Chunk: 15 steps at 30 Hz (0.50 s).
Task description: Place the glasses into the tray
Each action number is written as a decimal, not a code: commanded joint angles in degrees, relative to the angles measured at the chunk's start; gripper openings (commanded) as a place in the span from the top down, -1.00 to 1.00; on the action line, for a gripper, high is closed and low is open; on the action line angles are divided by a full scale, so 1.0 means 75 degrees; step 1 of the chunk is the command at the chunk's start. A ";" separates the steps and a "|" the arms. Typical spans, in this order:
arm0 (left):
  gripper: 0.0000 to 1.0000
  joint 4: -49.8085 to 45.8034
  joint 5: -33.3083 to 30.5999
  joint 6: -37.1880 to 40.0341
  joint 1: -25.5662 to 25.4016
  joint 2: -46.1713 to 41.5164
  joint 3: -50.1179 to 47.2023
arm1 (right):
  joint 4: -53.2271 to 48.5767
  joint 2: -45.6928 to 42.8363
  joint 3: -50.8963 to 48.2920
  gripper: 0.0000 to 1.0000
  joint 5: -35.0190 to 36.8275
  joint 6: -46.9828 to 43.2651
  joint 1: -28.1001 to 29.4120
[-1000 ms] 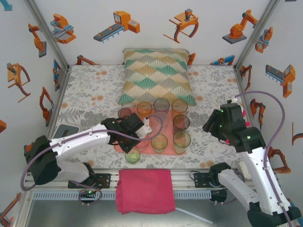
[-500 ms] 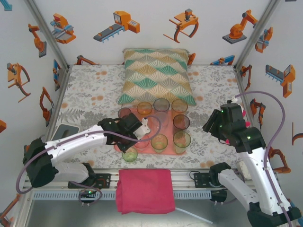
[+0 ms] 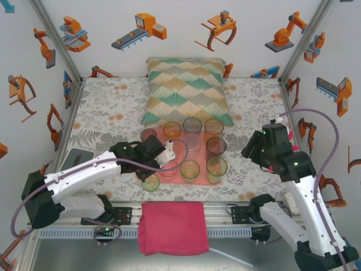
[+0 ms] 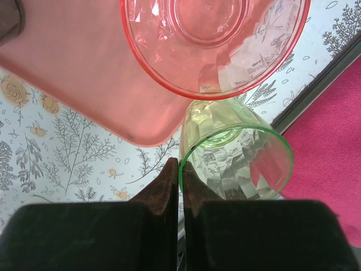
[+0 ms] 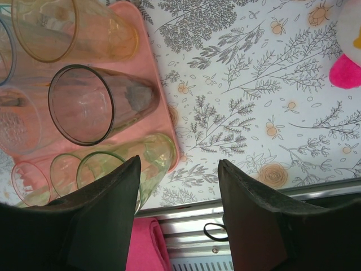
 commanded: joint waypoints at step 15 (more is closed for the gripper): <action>0.92 -0.0336 -0.0221 0.0228 0.1030 -0.0684 0.0279 | 0.0162 0.0082 -0.0034 -0.09 0.0050 0.0059 -0.0042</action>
